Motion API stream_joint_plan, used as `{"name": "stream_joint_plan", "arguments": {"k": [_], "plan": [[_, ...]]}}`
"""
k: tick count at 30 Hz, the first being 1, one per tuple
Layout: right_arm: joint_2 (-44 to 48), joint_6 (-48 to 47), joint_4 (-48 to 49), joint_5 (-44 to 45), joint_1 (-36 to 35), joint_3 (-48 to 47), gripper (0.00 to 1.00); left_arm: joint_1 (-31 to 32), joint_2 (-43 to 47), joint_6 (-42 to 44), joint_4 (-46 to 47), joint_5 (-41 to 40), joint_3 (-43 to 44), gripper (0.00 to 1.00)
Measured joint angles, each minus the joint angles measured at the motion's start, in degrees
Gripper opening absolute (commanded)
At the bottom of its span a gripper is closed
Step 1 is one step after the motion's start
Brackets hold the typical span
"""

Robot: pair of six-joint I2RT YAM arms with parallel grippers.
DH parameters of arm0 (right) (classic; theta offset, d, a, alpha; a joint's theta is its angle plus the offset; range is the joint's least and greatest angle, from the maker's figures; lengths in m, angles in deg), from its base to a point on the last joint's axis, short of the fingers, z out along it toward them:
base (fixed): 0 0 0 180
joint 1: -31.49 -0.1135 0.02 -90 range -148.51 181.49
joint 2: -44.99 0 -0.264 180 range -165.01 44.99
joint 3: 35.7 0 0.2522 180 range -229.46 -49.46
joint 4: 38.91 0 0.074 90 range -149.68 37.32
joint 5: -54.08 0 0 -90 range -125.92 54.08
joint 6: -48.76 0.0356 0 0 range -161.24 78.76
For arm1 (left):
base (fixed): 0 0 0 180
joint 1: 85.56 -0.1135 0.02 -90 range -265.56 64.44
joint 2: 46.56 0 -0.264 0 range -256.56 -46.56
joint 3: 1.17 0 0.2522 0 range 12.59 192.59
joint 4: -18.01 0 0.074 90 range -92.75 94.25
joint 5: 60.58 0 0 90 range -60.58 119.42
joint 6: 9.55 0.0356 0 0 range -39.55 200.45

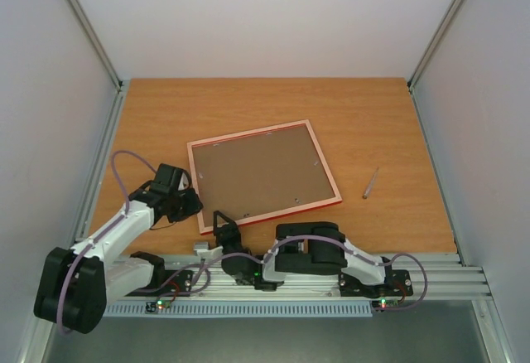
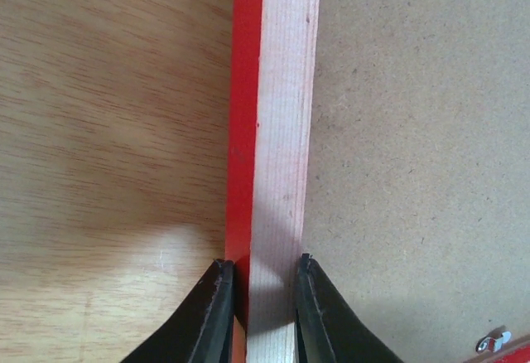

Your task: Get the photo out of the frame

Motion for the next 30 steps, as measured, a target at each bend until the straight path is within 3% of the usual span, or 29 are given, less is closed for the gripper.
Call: {"name": "stream_joint_plan", "arguments": {"k": [10,19,23,26,30], "plan": [[-1.86,-3.08,1.95,0.72,-0.02,-0.02,0.38,0.39,0.52,-0.46,-0.2,0.5,0.0,0.08],[-1.88,-3.54,2.03,1.38,-0.02,-0.02,0.22,0.48,2.54,-1.22,-0.59,0.61,0.0,0.17],[-1.86,-3.48,2.32,1.46,-0.02,0.04,0.2,0.55,4.44,-1.81,-1.46,0.11,0.0,0.25],[-1.14,-3.56,2.16,1.07,-0.09,0.61,0.19,0.55,7.26,-2.56,-3.32,0.02,0.5,0.37],[0.07,-4.33,1.46,0.37,0.02,2.54,0.18,0.17,13.64,-3.37,-5.66,-1.01,5.33,0.48]]}}
